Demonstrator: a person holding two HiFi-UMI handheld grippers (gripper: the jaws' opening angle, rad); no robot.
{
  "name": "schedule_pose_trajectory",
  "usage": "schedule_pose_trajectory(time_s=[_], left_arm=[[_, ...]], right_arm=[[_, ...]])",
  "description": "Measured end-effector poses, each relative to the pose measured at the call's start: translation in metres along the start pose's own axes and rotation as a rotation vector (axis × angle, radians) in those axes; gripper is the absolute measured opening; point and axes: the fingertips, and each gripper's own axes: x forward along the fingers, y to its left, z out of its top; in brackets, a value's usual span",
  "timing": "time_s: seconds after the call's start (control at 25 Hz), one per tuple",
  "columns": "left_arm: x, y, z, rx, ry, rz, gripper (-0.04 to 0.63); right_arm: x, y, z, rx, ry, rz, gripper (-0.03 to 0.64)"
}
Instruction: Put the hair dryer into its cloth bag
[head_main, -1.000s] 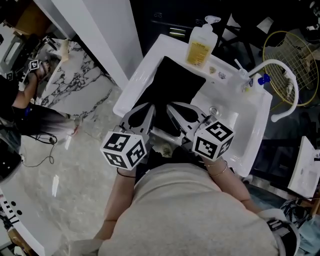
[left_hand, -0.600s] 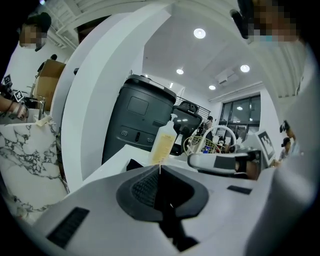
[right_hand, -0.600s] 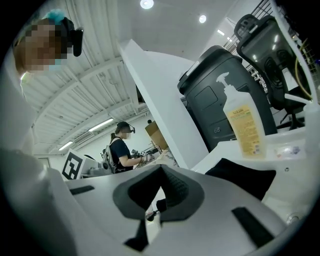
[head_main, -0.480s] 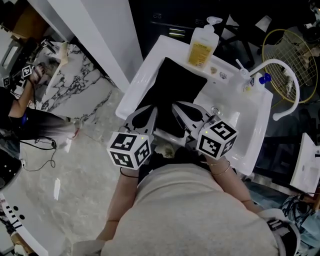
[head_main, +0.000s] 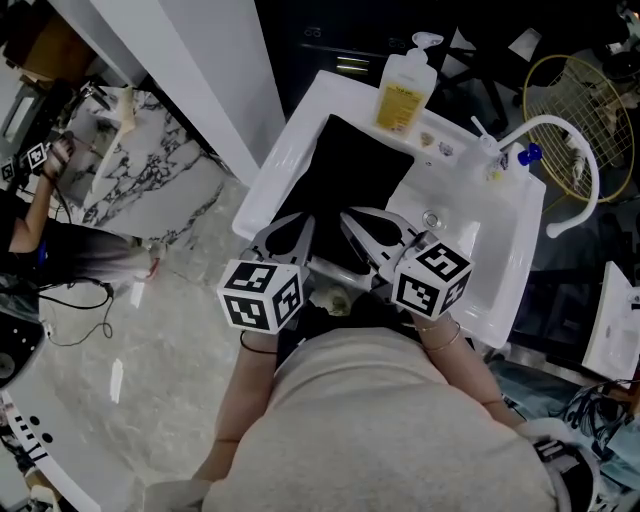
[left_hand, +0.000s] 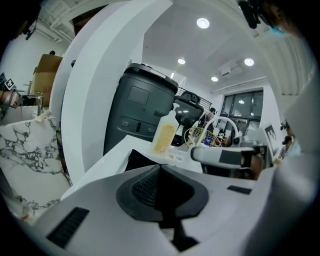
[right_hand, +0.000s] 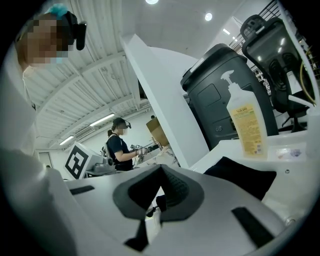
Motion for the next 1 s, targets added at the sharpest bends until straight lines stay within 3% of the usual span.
schedule_pose_trajectory(time_s=[1.0], left_arm=[[-0.002, -0.019, -0.016, 0.023, 0.048, -0.040, 0.011]], right_arm=[[-0.005, 0.007, -0.027, -0.019, 0.073, 0.000, -0.002]])
